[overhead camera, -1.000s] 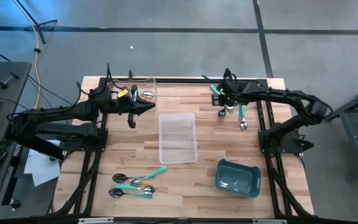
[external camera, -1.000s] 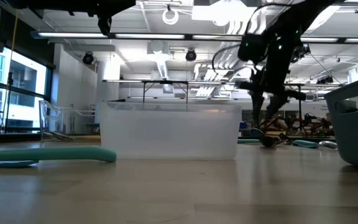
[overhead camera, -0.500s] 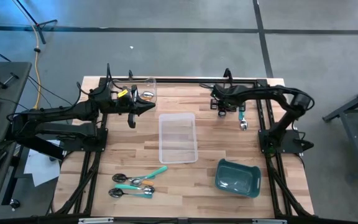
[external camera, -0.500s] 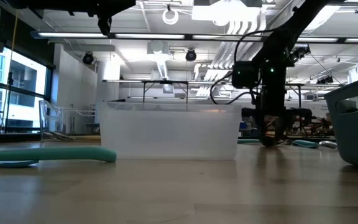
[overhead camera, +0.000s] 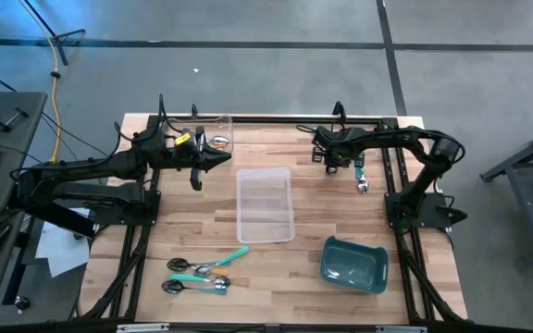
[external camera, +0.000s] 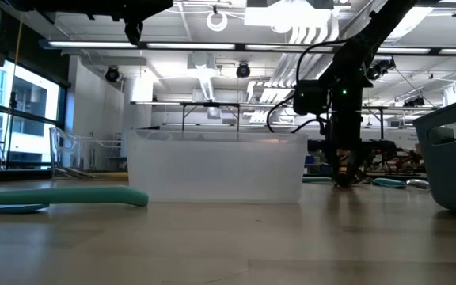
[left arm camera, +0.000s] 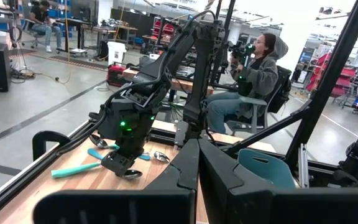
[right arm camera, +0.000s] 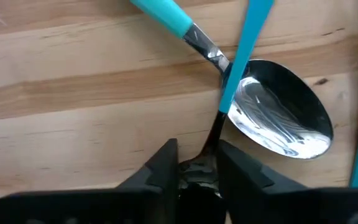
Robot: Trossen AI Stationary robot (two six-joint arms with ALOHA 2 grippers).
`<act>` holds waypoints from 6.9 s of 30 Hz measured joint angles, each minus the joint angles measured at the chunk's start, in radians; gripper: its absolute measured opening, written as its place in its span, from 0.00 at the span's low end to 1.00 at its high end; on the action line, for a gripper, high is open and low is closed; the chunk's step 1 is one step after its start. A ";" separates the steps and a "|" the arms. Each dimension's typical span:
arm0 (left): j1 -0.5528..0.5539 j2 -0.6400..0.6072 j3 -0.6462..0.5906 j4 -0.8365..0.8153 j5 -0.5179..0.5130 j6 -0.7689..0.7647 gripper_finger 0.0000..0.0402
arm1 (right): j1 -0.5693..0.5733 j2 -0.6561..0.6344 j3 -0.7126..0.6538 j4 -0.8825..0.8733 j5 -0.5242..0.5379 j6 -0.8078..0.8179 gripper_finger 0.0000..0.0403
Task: Sort silverware by color (type)
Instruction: Put the blue spoon into the white transparent bin
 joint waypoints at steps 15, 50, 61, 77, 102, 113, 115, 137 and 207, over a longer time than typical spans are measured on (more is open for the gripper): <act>0.000 0.000 0.000 0.000 0.000 0.001 0.00 | 0.043 0.002 0.000 -0.001 0.024 -0.051 0.01; 0.000 0.000 0.000 0.000 0.000 0.008 0.00 | 0.076 -0.596 -0.003 -0.034 0.135 -0.448 0.00; 0.001 0.000 0.000 0.000 -0.005 0.007 0.00 | 0.151 -0.631 -0.002 0.120 0.123 -0.541 0.00; 0.027 0.000 0.000 0.019 -0.005 -0.019 0.00 | 0.448 -0.473 -0.002 0.854 -0.134 -0.944 0.00; 0.026 0.000 0.000 0.033 -0.004 -0.018 0.00 | 0.549 -0.426 -0.002 0.939 -0.151 -1.093 0.00; 0.026 0.000 0.000 0.035 -0.107 0.019 0.00 | 0.559 -0.383 0.089 0.700 -0.158 -0.859 0.00; 0.026 0.000 0.000 0.035 -0.139 0.019 0.00 | 0.571 -0.349 0.153 0.562 -0.163 -0.831 0.00; 0.027 0.000 0.000 0.065 -0.290 0.089 0.00 | 0.632 0.136 0.498 0.069 -0.127 -0.074 0.00; 0.027 0.000 0.000 0.069 -0.336 0.035 0.00 | 0.570 0.344 0.487 0.113 -0.197 -0.020 0.40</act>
